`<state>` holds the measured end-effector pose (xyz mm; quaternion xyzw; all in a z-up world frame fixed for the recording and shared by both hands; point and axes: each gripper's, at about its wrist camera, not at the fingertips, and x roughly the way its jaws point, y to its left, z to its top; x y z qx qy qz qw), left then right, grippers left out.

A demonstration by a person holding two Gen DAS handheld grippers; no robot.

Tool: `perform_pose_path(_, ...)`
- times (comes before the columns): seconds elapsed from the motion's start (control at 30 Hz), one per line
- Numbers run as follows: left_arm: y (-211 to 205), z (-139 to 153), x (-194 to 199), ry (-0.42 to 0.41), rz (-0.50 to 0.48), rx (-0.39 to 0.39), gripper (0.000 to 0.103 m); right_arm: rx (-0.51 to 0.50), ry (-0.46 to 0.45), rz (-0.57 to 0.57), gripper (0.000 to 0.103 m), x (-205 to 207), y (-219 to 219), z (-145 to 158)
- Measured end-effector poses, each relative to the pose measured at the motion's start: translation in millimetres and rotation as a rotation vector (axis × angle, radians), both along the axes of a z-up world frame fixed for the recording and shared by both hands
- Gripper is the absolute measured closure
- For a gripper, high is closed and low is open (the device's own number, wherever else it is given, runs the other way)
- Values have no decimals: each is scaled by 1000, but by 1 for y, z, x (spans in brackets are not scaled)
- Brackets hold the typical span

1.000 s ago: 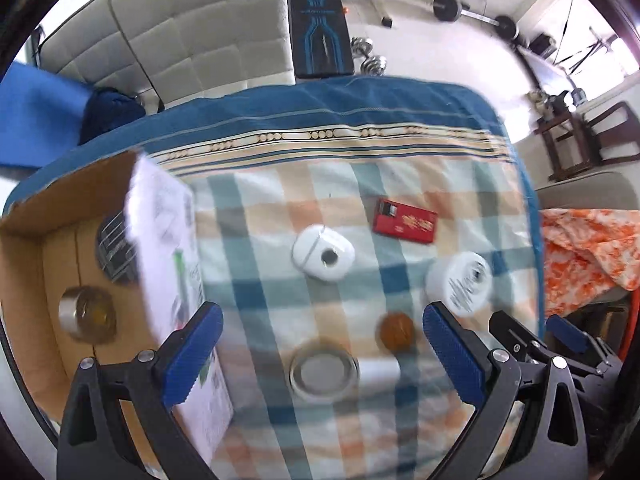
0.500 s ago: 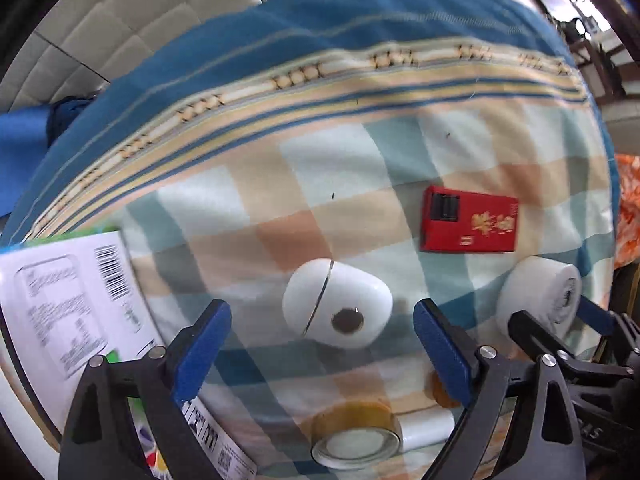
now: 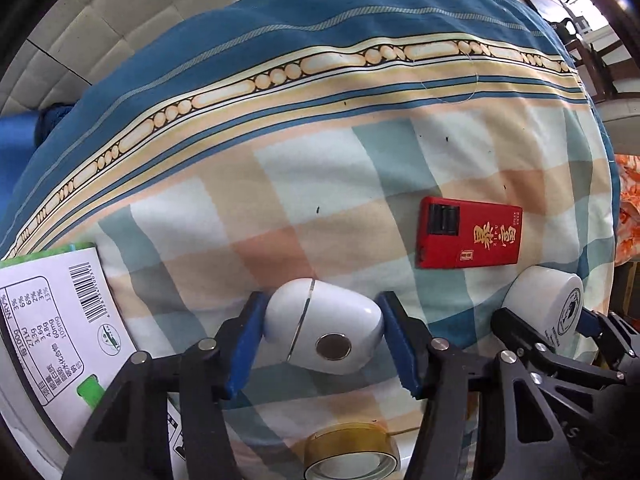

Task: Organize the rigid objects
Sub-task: 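Grasp the white egg-shaped object with the left tool while the right tool grasps the white cream jar, then carry the white egg-shaped object and cream jar into the box with both tools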

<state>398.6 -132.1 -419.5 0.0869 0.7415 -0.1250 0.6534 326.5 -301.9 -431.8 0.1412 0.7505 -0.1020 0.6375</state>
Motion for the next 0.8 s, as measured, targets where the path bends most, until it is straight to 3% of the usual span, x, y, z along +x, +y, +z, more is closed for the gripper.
perform_pose_path(0.07,7,1,-2,-4,9,-1,48,-23,-1,15,32,2,9,1)
perform_pose_path(0.27,13,13,-10,-18,35,-5,48,-25,-9,15,33,3,17,7)
perform_pose_path(0.8,29,81,-61,-84,71,-90,48,8,-104,53,33,-2,16,78)
